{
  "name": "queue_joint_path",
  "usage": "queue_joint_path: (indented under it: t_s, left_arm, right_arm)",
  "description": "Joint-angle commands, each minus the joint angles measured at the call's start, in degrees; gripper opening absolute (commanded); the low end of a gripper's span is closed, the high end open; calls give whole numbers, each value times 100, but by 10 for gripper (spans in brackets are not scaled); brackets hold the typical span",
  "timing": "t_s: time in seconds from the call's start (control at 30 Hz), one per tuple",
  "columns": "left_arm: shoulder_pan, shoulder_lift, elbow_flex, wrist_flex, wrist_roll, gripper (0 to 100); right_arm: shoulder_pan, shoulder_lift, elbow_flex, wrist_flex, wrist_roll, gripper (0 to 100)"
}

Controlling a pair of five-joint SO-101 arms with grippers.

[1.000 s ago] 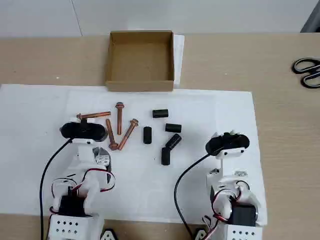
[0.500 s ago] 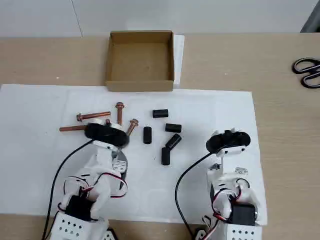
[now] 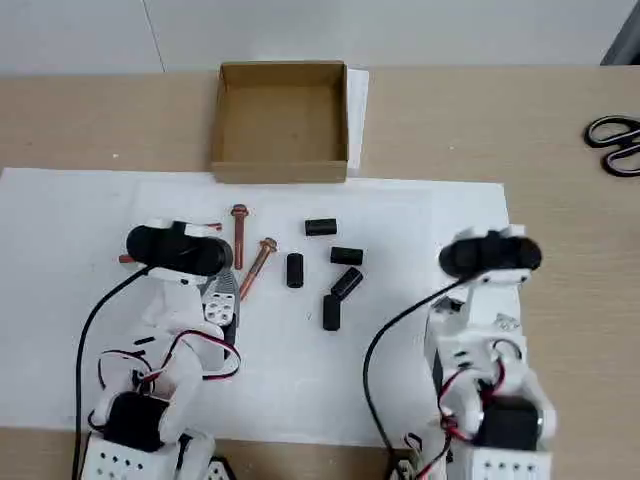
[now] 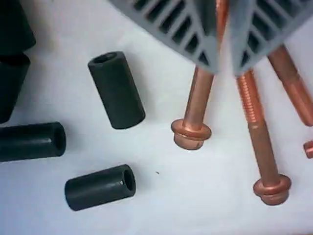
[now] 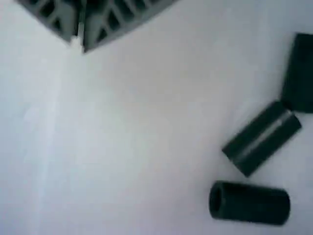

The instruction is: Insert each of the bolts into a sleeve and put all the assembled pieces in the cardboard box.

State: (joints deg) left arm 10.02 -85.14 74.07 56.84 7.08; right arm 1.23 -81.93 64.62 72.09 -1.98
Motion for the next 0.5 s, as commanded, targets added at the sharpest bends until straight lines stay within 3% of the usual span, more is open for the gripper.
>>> queue_joint_path:
  t_s: [0.0,0.2,0.37,0.47]
  left_arm:
    - [-44,510,-664,79,-26,7]
    - [-79,2435,-2598,844,-97,8]
    - [-448,4431,-4866,2259,-1231,8]
    - [-712,5380,-5956,2927,-1363,8]
  right_arm:
    - [4,1420,-1160,154,-440,4]
    - [-22,2967,-2488,945,-457,4]
    - [-31,3187,-3033,1270,-255,6]
    - [-31,3178,-3165,1464,149,7]
